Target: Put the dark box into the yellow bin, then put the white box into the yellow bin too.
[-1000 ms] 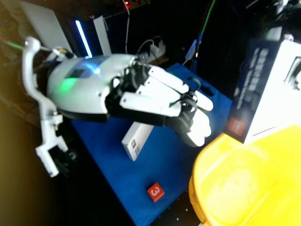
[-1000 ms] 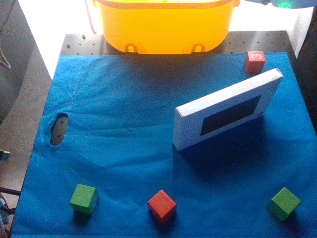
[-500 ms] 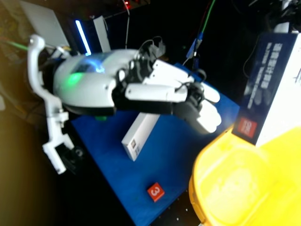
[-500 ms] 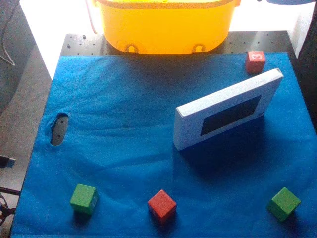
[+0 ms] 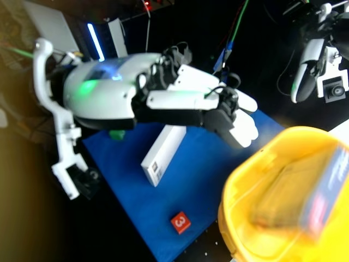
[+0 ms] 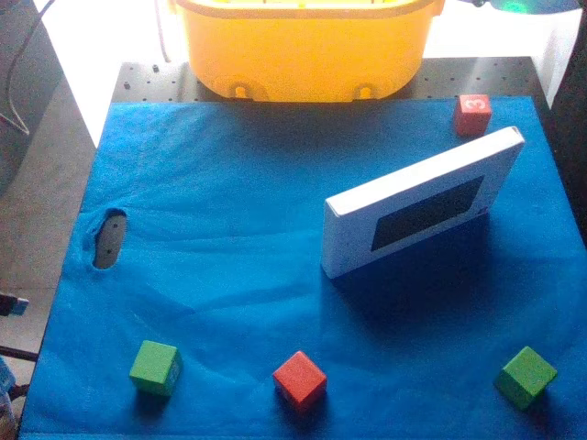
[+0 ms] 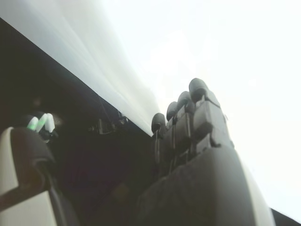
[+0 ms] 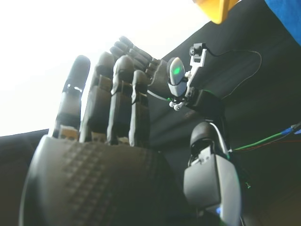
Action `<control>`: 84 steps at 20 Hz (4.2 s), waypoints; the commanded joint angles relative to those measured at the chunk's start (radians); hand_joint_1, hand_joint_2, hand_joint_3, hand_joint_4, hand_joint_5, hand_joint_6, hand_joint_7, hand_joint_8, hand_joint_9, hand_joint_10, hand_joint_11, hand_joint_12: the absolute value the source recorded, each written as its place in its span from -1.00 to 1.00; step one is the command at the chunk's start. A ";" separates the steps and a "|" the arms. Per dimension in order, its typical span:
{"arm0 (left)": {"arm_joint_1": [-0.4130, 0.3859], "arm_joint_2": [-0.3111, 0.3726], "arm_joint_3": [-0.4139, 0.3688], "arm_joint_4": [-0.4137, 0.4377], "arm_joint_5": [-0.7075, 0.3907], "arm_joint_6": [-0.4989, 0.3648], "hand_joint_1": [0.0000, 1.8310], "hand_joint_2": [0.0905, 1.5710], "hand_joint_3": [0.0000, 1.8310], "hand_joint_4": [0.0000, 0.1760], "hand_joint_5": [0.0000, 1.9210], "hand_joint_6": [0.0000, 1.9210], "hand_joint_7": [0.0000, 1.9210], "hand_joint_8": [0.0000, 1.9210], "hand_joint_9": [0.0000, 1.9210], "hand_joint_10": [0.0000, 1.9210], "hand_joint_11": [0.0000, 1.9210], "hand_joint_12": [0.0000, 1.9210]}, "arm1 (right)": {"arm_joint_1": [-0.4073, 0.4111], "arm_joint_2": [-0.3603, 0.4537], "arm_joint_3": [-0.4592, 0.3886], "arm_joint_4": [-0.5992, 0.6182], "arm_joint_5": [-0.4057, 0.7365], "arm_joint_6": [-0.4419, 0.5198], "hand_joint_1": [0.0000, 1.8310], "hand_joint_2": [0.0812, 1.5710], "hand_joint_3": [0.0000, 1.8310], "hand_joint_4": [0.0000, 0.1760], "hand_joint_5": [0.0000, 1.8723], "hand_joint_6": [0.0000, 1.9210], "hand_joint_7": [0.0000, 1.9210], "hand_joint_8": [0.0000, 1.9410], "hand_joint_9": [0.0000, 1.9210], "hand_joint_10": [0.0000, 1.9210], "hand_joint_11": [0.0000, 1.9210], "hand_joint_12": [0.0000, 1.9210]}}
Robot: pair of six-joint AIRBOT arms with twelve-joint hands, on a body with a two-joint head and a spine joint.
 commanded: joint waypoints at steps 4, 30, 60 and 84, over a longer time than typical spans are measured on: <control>0.009 0.053 -0.035 -0.054 -0.092 -0.007 0.23 -0.07 -0.99 -0.54 -0.73 -0.99 -0.77 -0.99 -0.77 -0.99 -0.86 -0.65 | 0.001 0.019 -0.014 0.012 0.123 0.060 -0.95 0.22 -1.00 -1.00 -0.59 -1.00 -0.51 -1.00 -0.51 -1.00 -0.97 -0.07; 0.219 0.209 -0.228 -0.181 -0.158 0.017 0.31 -0.09 -1.00 0.89 -0.60 -1.00 -0.65 -1.00 -0.74 -1.00 -0.84 -0.93 | -0.291 -0.002 -0.131 0.069 0.120 0.060 -0.46 -0.13 -1.00 -1.00 -0.75 -1.00 -0.59 -1.00 -0.67 -1.00 -1.00 -0.34; 0.291 0.300 -0.350 -0.229 -0.228 0.059 0.12 -0.11 -1.00 1.00 -0.65 -0.99 -0.73 -0.99 -0.84 -1.00 -0.92 -0.98 | -0.287 -0.123 -0.039 0.137 0.087 0.072 0.37 0.44 -1.00 -1.00 0.05 -0.28 -0.08 0.47 -0.10 0.75 -0.18 0.96; 0.314 0.353 -0.399 -0.280 -0.281 0.123 0.04 -0.10 -1.00 0.84 -0.76 -1.00 -0.73 -0.99 -0.77 -1.00 -0.81 -0.95 | 0.132 -0.091 0.018 0.001 0.065 -0.046 0.41 0.30 -1.00 -1.00 0.17 -0.40 0.24 -0.12 0.23 -0.15 0.04 0.38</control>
